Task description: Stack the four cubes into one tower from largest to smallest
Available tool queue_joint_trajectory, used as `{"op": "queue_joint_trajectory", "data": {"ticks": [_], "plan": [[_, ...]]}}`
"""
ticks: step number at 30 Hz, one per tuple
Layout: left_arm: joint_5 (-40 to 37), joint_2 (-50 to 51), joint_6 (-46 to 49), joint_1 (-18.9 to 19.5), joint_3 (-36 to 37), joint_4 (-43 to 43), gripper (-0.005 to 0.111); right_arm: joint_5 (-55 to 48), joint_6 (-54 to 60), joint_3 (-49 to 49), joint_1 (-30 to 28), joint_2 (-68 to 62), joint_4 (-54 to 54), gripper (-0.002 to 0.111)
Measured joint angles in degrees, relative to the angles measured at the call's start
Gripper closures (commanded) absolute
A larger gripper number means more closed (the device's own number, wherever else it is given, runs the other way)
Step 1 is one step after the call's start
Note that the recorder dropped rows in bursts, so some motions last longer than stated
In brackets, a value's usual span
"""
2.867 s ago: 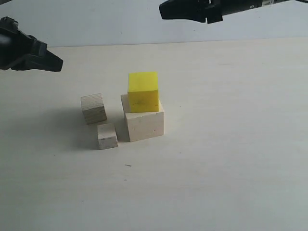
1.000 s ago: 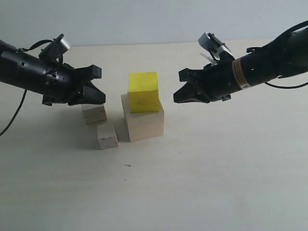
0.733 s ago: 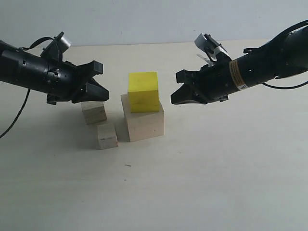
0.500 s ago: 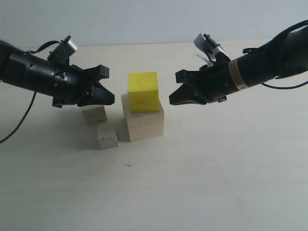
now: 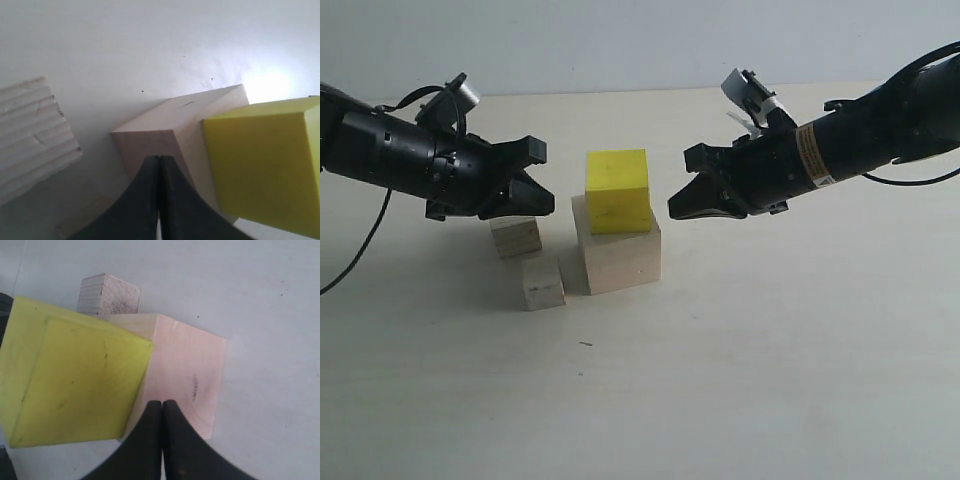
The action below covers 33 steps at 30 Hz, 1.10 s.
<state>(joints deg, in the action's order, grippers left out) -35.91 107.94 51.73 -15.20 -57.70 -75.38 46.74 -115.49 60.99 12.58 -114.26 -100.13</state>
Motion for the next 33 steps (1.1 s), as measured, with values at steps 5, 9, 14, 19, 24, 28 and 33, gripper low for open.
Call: {"op": "queue_joint_trajectory", "data": {"ticks": [5,9,14,19,24,28,33], "plan": [[0.1,0.0,0.2,0.0,0.0,0.0,0.107,0.0,-0.1,0.0,0.0,0.0,0.0,0.108],[0.1,1.2,0.9,0.0,0.0,0.0,0.107,0.0,-0.1,0.0,0.0,0.0,0.0,0.108],[0.2,4.3,4.5,0.0,0.0,-3.2,0.107,0.0,-0.1,0.0,0.0,0.0,0.0,0.108],[0.2,4.5,7.8,0.0,0.0,-7.1,0.107,0.0,-0.1,0.0,0.0,0.0,0.0,0.108],[0.2,4.5,9.9,0.0,0.0,-9.6,0.107,0.0,-0.1,0.0,0.0,0.0,0.0,0.108],[0.2,4.5,10.5,0.0,0.0,-10.7,0.107,0.0,-0.1,0.0,0.0,0.0,0.0,0.108],[-0.1,4.5,10.6,0.0,0.0,-10.9,0.107,0.0,-0.1,0.0,0.0,0.0,0.0,0.108]]}}
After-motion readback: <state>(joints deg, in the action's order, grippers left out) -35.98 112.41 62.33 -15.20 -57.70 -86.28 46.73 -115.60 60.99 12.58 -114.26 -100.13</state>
